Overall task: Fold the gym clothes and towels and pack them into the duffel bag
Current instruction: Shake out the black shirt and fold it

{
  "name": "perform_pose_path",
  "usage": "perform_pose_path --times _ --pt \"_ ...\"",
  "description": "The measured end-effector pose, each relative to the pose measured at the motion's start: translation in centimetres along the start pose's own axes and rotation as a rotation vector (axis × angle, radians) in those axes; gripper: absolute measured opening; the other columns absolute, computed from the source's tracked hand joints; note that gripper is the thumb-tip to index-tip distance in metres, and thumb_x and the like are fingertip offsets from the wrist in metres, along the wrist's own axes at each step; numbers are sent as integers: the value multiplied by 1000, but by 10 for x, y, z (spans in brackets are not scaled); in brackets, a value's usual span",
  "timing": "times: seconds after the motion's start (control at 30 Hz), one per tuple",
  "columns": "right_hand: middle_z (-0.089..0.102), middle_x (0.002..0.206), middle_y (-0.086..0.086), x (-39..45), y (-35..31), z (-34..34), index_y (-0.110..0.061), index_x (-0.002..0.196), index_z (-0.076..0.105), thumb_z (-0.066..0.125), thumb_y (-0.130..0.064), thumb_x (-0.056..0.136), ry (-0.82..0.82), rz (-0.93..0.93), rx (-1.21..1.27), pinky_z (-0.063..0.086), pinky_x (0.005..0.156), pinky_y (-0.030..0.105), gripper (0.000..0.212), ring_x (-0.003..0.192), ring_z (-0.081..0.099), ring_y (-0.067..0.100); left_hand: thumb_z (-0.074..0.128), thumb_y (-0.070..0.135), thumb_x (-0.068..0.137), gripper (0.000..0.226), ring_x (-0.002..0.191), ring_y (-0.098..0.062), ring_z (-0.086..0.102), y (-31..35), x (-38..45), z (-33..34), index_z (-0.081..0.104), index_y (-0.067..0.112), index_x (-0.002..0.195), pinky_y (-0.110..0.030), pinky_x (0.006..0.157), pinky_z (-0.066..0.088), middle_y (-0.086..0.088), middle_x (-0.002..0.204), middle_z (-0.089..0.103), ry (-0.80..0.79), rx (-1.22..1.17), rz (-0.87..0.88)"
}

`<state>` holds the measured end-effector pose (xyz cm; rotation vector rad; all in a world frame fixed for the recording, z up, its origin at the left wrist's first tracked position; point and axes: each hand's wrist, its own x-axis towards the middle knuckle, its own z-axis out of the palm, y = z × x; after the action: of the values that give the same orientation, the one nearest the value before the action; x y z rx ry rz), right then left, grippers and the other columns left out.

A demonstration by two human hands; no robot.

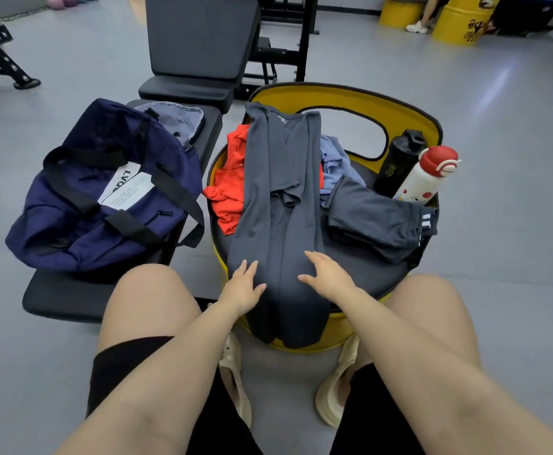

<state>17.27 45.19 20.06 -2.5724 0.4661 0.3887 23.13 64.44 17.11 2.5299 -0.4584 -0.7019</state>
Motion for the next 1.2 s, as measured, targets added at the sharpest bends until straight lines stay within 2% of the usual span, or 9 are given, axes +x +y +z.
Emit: perform_pose_path --times 0.2,0.3,0.43,0.67,0.87,1.0,1.07,1.1,1.2 --pt "18 159 -2 -18 18 33 -20 150 27 48 -39 98 61 -7 4 24 117 38 60 147 12 16 43 20 100 54 146 -22 14 -18 -6 15 22 13 150 -31 115 17 -8 158 13 128 -184 -11" --pt "22 158 -1 -24 18 46 -18 148 34 49 -38 98 129 -29 24 20 117 35 56 147 11 17 46 14 98 49 139 -26 29 -21 -4 18 34 14 146 -34 115 24 -12 151 30 182 -346 -38" --pt "34 151 -1 -29 20 55 -17 141 46 52 -34 97 226 -26 74 29 111 34 47 142 23 16 48 6 96 42 131 -25 41 -23 -2 16 49 16 136 -31 106 35 -7 140 47 228 -578 -111" --pt "47 121 3 -41 24 65 -21 133 49 56 -32 95 265 58 159 46 87 35 41 117 46 22 47 -3 93 33 113 -16 43 -20 7 15 56 10 122 -25 91 35 -2 122 49 248 -739 -215" --pt "59 103 5 -44 35 70 -15 93 50 55 -44 93 277 341 217 40 72 32 29 98 56 26 60 4 90 57 127 -28 43 -21 7 17 30 3 138 -30 99 35 -15 137 43 301 -857 -341" --pt "47 74 4 -42 50 74 -16 65 37 51 -57 90 113 513 295 38 66 33 50 83 50 28 63 13 89 50 125 -30 46 -22 2 22 44 2 135 -35 98 37 -14 135 51 103 -765 -362" --pt "55 81 6 -41 53 74 -11 77 53 53 -54 91 41 506 348 39 74 33 45 93 53 30 64 13 89 44 123 -31 47 -24 -2 26 50 1 129 -36 99 38 -14 131 54 23 -717 -371" --pt "62 97 11 -41 55 74 -5 96 62 55 -50 92 26 506 392 40 81 33 45 104 55 32 65 13 89 44 122 -31 48 -25 -4 28 51 0 128 -36 97 39 -15 131 55 3 -705 -371" --pt "58 129 15 -41 59 72 2 124 56 65 -38 89 40 520 527 39 97 35 54 122 51 31 68 12 86 50 122 -30 49 -29 -9 29 49 1 131 -35 93 41 -14 132 54 -57 -658 -363"
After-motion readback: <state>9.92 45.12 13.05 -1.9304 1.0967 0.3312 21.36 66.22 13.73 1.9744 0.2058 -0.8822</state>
